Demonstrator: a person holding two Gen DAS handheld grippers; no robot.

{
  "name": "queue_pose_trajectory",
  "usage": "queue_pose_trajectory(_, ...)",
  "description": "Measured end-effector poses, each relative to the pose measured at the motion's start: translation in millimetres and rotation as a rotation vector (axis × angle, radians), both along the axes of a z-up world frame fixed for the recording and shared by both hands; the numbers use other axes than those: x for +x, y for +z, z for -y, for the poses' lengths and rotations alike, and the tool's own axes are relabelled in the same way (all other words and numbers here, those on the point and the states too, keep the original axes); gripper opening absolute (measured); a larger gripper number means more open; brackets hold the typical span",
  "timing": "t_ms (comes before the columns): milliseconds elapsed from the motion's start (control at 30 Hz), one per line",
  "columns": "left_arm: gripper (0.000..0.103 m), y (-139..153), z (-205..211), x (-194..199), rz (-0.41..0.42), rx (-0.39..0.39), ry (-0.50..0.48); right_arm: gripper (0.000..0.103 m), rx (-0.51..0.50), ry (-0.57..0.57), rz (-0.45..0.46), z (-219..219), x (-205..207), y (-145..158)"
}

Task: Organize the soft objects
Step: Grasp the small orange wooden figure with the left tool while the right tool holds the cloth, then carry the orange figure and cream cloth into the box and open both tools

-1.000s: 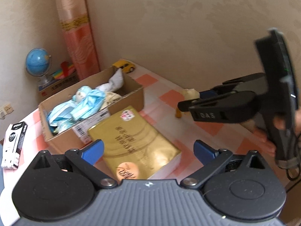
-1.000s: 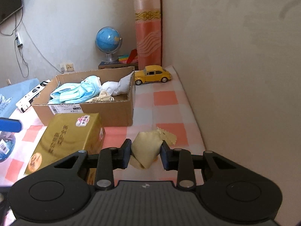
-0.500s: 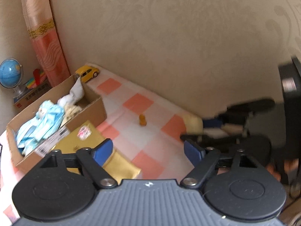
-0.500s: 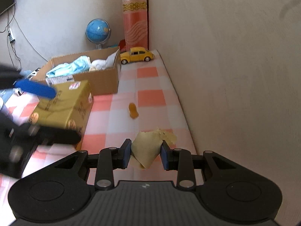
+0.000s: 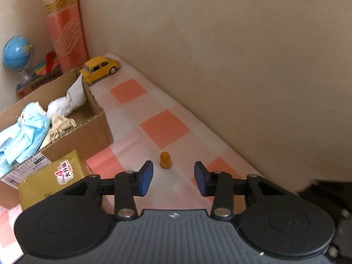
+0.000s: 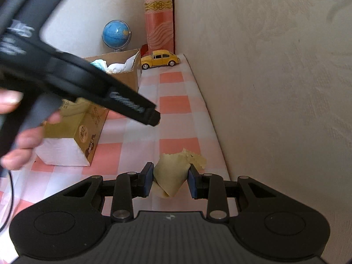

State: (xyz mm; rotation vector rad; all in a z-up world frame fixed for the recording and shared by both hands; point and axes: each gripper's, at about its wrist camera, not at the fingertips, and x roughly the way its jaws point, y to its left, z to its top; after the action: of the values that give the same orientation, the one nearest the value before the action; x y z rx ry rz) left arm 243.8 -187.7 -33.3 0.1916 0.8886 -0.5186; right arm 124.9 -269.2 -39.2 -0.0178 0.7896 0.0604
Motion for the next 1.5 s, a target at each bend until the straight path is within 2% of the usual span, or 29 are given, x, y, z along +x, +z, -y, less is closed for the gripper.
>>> queue_pose_trajectory(100,0.040,-8.2,7.8,2.3,0.026,0.032,0.021,0.037,0.008,0.004,0.001,1.7,1.0,-0.8)
queue_pose_trajectory(167,0.028,-12.1,12.1,5.0,0.027,0.051,0.041,0.037,0.014,0.008,0.003,3.0,4.7,-1.5)
queue_pose_trajectory(467,0.022,-21.7,18.4,16.7,0.001,0.036,0.076,0.037,0.033,0.039,0.008,2.6,2.3,-3.7)
queue_pose_trajectory(600,0.012,-23.2,19.0,18.5,0.002,0.037,0.085,0.037,0.035,0.046,0.007,1.6,0.6,-4.7)
queue_pose_trajectory(933,0.011,-12.1,13.2,10.7,-0.002,0.020,0.066,0.037,0.026,0.036,0.002,2.8,2.3,-4.2)
queue_pose_trajectory(1267,0.011,18.2,-12.7,-32.9,-0.028,-0.018,-0.004,0.037,0.000,0.011,-0.012,-3.9,3.4,-0.5)
queue_pose_trajectory(1500,0.011,33.2,-40.1,-62.7,-0.038,-0.027,-0.020,0.037,-0.009,-0.016,-0.009,-6.7,-0.2,6.8)
